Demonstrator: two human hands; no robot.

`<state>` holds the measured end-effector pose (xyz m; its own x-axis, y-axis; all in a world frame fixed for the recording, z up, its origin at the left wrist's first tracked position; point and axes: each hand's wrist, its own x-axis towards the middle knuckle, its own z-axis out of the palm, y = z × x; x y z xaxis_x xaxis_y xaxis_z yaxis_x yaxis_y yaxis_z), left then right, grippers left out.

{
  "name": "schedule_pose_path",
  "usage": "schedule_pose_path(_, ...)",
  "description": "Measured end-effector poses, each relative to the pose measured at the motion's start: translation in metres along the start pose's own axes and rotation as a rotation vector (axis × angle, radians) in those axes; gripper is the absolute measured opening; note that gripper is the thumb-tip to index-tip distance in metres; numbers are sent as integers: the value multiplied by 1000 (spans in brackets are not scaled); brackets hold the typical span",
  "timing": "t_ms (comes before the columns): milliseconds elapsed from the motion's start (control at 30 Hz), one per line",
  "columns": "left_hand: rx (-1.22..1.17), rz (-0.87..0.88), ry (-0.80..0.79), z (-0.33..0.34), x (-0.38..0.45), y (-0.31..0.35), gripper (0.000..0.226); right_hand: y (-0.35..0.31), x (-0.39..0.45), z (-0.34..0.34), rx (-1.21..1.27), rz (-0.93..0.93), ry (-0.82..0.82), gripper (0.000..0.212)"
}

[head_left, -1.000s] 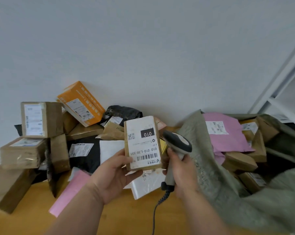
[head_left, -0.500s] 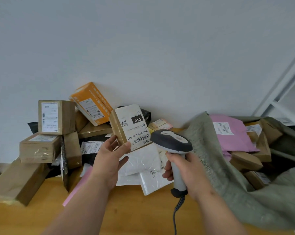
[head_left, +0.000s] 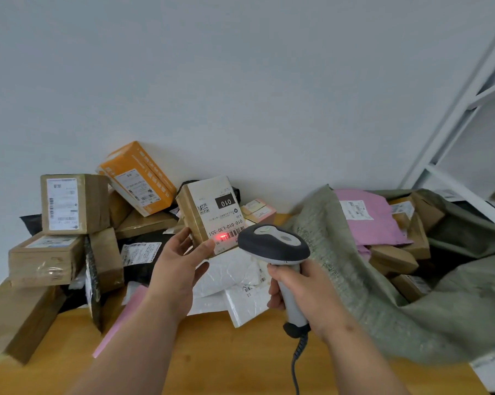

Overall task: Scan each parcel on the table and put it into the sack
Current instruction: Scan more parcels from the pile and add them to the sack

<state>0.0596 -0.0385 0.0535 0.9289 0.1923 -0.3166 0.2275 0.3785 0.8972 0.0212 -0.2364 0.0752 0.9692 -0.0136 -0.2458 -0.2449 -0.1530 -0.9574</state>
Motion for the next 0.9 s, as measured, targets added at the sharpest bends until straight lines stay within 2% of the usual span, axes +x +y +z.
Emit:
schedule_pose_path(233, 29, -4, -14, 4, 3, -3, 47, -1, -4, -5, -30, 13, 18, 17)
schedule_pose_path(367, 48, 0, -30, 8, 4, -5, 60, 0, -4, -8, -7, 14, 31, 14)
schedule_pose_path(600, 72, 9, -12, 22, 4, -10, 62, 0, -5, -24, 11, 8, 26, 16)
schedule_pose_path(900, 95, 52, 10, 78, 3, -19, 59, 5, 1, -78, 30, 1, 35, 17)
